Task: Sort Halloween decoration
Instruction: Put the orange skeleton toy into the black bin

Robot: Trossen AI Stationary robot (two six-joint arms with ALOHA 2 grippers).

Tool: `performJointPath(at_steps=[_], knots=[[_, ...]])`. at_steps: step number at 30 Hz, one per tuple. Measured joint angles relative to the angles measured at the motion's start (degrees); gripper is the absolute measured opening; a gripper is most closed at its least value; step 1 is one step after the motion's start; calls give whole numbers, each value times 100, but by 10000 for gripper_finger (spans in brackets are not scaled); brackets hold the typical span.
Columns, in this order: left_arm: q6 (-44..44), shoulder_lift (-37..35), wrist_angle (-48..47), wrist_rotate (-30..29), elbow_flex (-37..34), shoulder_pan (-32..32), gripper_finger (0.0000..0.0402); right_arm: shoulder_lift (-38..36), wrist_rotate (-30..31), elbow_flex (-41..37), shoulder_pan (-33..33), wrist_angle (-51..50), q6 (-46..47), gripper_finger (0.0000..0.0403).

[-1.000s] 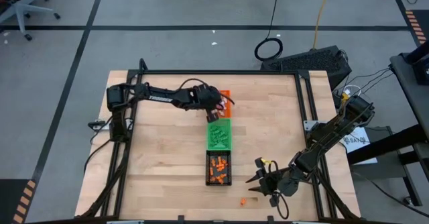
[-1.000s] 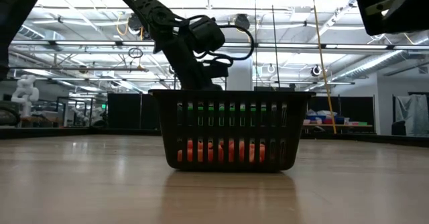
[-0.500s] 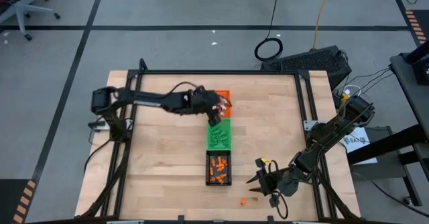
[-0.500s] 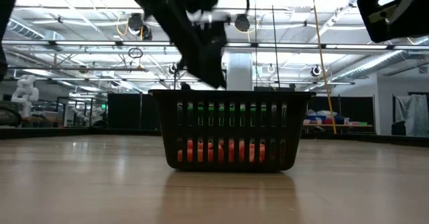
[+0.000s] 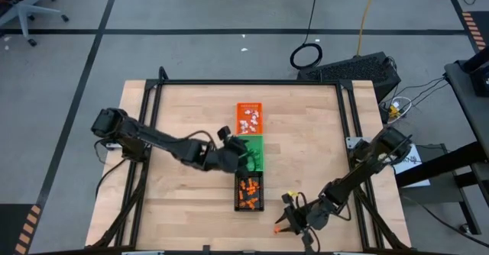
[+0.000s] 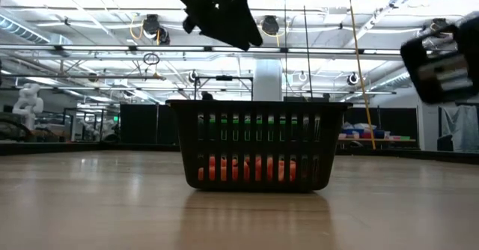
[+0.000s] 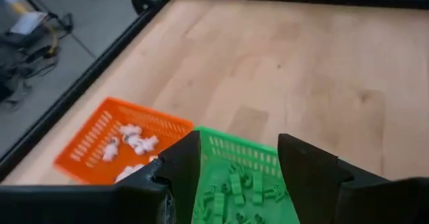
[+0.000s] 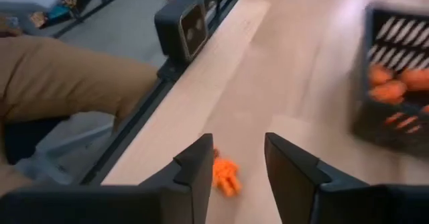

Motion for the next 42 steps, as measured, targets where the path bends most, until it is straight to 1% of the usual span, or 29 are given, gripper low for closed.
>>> performJointPath(at_steps=[2,5,7,8,11,14,16,19,25,28,31,33,35,39,42], knots=[[-240,9,-12,-340,-3,-225,196,213,-222,2,-13,206,36,127],[-487,-2,29,-1003,-3,-599,196,513,-248,153,-17,286,54,148],[-494,-2,54,-1312,-3,-829,196,709,-296,275,-17,293,-19,168],[-490,-2,107,-1409,-3,-918,196,797,-392,331,-17,289,-59,178],[-616,-2,182,-1489,-1,-1098,196,987,-384,450,-22,291,-243,200],[-731,-2,178,-1491,-1,-1242,196,1116,-383,455,-49,250,-323,203],[-766,-2,177,-1491,-1,-1320,196,1134,-388,460,-85,147,-299,195],[-796,-2,162,-1490,-1,-1416,196,1132,-382,466,-125,-60,-299,168],[-855,-2,179,-1490,-1,-1529,196,1130,-375,470,-129,-199,-356,91],[-946,-2,216,-1491,-1,-1568,196,1128,-483,468,-136,-200,-377,49],[-922,-2,330,-1491,-1,-1589,196,1062,-515,464,-136,-254,-389,16],[-918,-2,311,-1491,-1,-1589,196,972,-540,458,-136,-312,-429,9],[-901,-2,304,-1439,-1,-1595,196,823,-567,444,-134,-412,-467,10],[-877,-2,303,-1005,-1,-1614,196,355,-552,427,-129,-857,-333,13],[-623,-2,293,-904,-1,-1668,196,-102,-490,435,-148,-1297,-186,13]])
